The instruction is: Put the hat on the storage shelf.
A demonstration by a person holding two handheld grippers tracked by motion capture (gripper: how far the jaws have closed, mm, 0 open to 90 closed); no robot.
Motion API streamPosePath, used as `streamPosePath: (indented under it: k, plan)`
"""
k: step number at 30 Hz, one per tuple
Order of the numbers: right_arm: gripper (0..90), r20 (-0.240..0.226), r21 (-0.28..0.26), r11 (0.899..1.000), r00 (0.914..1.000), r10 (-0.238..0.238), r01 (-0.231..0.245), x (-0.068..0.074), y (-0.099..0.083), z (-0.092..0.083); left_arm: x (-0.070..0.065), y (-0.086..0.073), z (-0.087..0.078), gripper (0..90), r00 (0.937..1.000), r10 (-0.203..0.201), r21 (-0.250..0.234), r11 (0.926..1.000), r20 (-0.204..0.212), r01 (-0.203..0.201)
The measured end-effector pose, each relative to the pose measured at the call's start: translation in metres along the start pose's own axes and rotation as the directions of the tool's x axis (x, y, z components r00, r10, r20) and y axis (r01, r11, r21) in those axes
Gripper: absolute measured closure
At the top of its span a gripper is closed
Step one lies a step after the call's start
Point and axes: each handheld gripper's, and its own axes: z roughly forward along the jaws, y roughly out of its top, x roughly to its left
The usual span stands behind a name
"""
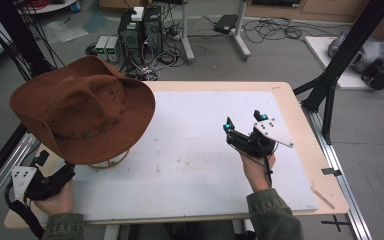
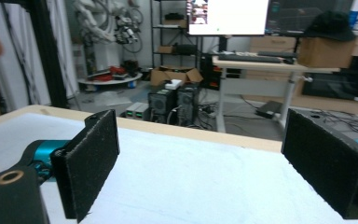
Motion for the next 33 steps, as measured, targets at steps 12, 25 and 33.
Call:
streamPosePath:
  k: [12,25,33]
  plan:
    - [10.5,0.118,0.005,1.0,0.9928,0.016,-0.017,-0.044,-0.032,-0.026,-0.001,0.0,-0.003,15.7,1.0,0.0,0.001,1.0,0.0,0.0]
    - [10.5,0.213,0.0,0.997,0.9743,0.073,-0.074,-0.074,-0.073,-0.045,-0.002,0.0,-0.003,15.7,1.0,-0.001,0.003,1.0,0.009,0.001]
    - [10.5,0.226,0.006,0.993,0.9674,0.114,-0.119,-0.076,-0.078,-0.045,-0.003,-0.001,-0.002,15.7,0.9999,0.001,0.01,0.9999,0.015,-0.001]
